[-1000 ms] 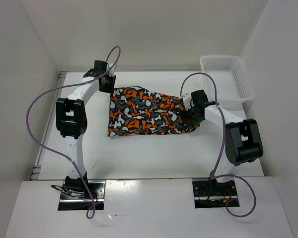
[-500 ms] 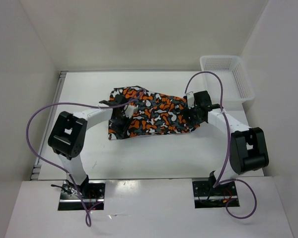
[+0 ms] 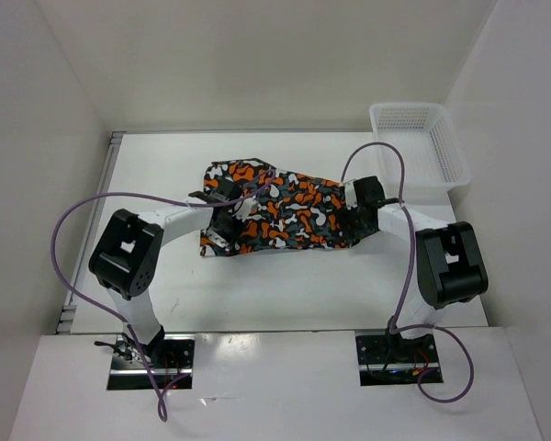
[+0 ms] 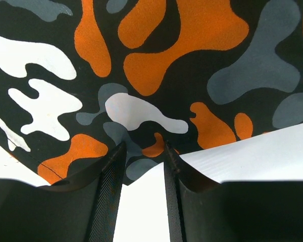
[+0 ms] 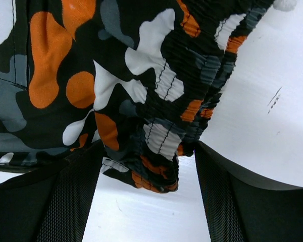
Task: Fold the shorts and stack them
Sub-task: Fold the shorts
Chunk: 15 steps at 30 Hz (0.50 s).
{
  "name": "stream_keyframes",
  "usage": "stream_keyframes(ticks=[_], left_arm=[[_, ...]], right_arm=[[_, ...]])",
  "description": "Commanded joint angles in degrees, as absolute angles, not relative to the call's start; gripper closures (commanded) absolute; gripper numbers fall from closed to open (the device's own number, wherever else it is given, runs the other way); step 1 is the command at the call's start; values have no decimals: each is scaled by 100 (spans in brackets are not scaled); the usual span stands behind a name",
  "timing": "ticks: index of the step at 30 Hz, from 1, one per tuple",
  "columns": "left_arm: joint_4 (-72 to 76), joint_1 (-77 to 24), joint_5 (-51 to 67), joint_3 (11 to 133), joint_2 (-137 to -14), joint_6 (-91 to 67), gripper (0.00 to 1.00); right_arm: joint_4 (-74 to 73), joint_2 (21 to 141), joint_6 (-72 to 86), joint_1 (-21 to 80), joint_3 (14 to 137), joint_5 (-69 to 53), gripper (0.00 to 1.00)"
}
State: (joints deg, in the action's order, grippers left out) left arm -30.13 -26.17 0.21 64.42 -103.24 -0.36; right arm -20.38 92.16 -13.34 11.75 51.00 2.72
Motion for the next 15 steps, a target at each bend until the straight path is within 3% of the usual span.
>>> stream_keyframes(ticks=[1,5,9,15], left_arm=[[-2637,-2575,-202,6223,-10617,0,56],[-2637,-2575,-255,6223,-10617,0,56],[-2637,-2575,-465,6170,-10617,0,56],[-2900,-2338,-413,6240,-10564,0,56]], right_arm=[[-1775,9360,-1449,1222,5054,184,22],[-1775,9597,-1722,1222,5054,185,19],[-1775,9720,-1793,1169,5054,132,25],[-1977,10107,-2337,1020,5246,-288,23]])
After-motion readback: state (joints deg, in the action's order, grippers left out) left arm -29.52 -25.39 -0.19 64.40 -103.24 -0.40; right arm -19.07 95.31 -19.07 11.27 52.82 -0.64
